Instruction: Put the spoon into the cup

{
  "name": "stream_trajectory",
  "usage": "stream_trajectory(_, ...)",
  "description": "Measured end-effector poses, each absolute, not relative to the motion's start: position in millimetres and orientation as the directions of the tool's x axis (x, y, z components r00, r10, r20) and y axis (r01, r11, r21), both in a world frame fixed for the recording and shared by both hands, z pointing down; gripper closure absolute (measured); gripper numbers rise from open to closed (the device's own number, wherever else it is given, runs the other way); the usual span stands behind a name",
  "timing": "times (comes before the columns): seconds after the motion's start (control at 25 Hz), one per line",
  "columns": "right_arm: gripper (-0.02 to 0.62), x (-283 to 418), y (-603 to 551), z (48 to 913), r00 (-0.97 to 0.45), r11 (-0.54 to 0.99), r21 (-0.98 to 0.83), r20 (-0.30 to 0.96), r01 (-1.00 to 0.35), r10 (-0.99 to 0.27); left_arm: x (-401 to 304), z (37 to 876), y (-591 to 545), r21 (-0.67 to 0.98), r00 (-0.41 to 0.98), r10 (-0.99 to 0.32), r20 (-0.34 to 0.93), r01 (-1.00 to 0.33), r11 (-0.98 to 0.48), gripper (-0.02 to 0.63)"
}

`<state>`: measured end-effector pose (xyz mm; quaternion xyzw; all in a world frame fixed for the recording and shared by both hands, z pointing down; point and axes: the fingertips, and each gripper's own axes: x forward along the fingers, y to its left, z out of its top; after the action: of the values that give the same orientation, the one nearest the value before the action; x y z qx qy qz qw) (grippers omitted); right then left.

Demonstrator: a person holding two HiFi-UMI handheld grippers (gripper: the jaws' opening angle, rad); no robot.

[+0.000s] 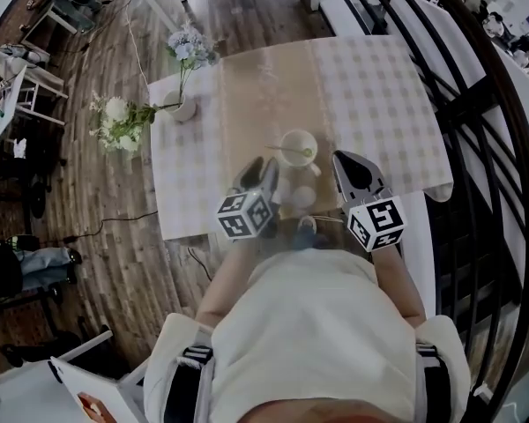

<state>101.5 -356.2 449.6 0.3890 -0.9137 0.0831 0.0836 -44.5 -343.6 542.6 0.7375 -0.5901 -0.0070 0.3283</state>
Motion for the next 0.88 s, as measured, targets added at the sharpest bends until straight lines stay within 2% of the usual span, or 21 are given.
stream_trajectory(0.16, 0.594, 96, -336, 452, -0.683, 0.683, -0.09, 0.218, -0.725, -0.697, -48, 522, -326, 0.476, 0.308, -0.89, 0.337, -0.871, -0.121, 0.494)
stream_trajectory(0.48, 0.594, 79, -300, 463, -0.691, 0.688, -0.099, 0.211, -0.719, -0.691, -63, 491, -292, 0.45, 0.294, -0.919, 0.264, -0.88, -0.152, 0.581)
stream_trajectory(0.88, 0.594, 74, -258, 467, -0.69, 0.687, -0.102, 0.212, -0.72, -0.692, -67, 476, -253, 0.456, 0.307, -0.924, 0.228, -0.872, -0.177, 0.601)
